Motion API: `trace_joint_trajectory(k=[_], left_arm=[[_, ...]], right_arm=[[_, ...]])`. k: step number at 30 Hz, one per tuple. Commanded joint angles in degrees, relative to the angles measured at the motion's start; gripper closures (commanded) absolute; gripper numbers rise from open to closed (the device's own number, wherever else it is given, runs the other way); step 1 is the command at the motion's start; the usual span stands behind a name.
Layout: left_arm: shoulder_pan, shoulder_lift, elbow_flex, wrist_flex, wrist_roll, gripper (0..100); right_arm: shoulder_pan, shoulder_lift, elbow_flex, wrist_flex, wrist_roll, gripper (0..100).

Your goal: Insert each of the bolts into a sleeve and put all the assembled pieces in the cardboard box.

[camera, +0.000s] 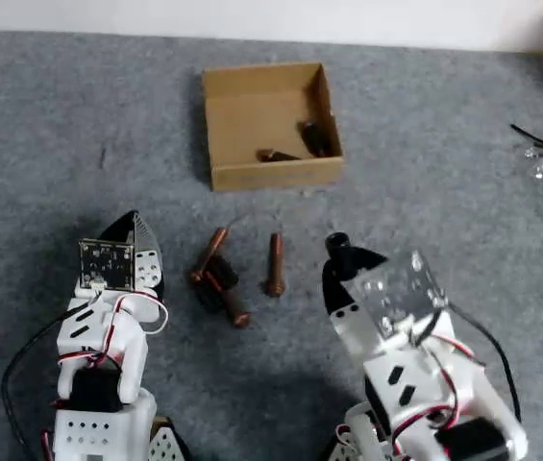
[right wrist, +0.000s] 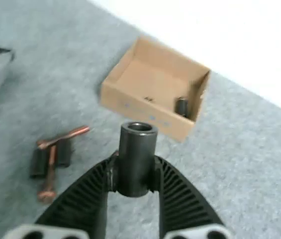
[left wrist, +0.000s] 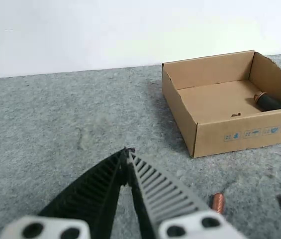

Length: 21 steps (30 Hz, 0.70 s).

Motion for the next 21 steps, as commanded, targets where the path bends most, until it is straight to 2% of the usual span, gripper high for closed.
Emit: trace_joint_trajectory(k=[1, 10, 21], left_arm=[[-0.2, -0.3, 1.1, -1.1, 0.0, 99], [4.5, -0.3, 1.1, -1.1, -0.1, 99], [4.8, -0.3, 1.1, -1.3, -0.1, 99]], right_arm=[[1.2, -6.3, 7.3, -5.8, 0.8, 99.4], [4.1, -15.3, 28.0, -13.5, -1.2, 99.4], [8.3, -15.9, 39.9, -18.6, -2.3, 99.4]])
